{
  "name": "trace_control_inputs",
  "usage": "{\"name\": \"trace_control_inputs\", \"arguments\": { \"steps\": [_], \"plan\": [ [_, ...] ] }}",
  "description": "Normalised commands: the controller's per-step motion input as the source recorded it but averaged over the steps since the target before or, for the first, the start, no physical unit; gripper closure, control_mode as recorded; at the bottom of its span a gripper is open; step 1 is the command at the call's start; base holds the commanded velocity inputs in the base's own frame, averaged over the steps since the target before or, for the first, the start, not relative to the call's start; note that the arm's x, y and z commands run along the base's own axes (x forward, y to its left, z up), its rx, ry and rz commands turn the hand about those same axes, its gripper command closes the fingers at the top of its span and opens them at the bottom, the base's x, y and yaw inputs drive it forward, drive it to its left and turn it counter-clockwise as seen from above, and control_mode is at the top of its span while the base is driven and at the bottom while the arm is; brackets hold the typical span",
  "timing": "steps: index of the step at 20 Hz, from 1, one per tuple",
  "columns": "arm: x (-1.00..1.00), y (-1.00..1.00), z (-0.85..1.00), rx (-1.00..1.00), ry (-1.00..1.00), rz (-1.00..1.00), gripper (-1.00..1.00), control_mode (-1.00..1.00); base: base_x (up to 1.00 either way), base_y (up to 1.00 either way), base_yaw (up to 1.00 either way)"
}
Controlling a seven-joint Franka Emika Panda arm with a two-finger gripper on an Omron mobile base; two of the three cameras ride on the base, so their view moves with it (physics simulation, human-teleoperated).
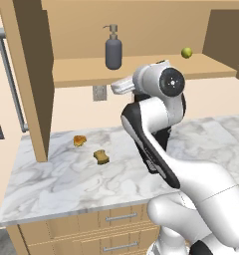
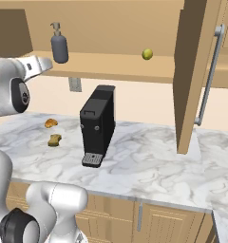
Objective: Pick the soap dispenser and sponge from the cabinet and place them on the counter.
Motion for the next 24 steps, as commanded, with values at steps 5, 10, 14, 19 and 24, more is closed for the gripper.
{"name": "trace_control_inputs", "arguments": {
  "steps": [5,10,14,19,24],
  "plan": [
    [0.00,-0.01,0.33,0.08,-0.12,0.00,-1.00,-1.00,0.00,0.00,0.00],
    [0.00,-0.02,0.21,0.11,-0.07,0.03,-1.00,-1.00,0.00,0.00,0.00],
    [0.00,-0.04,0.03,0.03,-0.01,0.03,-1.00,-1.00,0.00,0.00,0.00],
    [0.00,-0.04,0.04,0.08,0.01,0.02,-1.00,-1.00,0.00,0.00,0.00],
    [0.00,-0.05,0.04,0.09,0.01,0.03,-1.00,-1.00,0.00,0.00,0.00]
  ]
}}
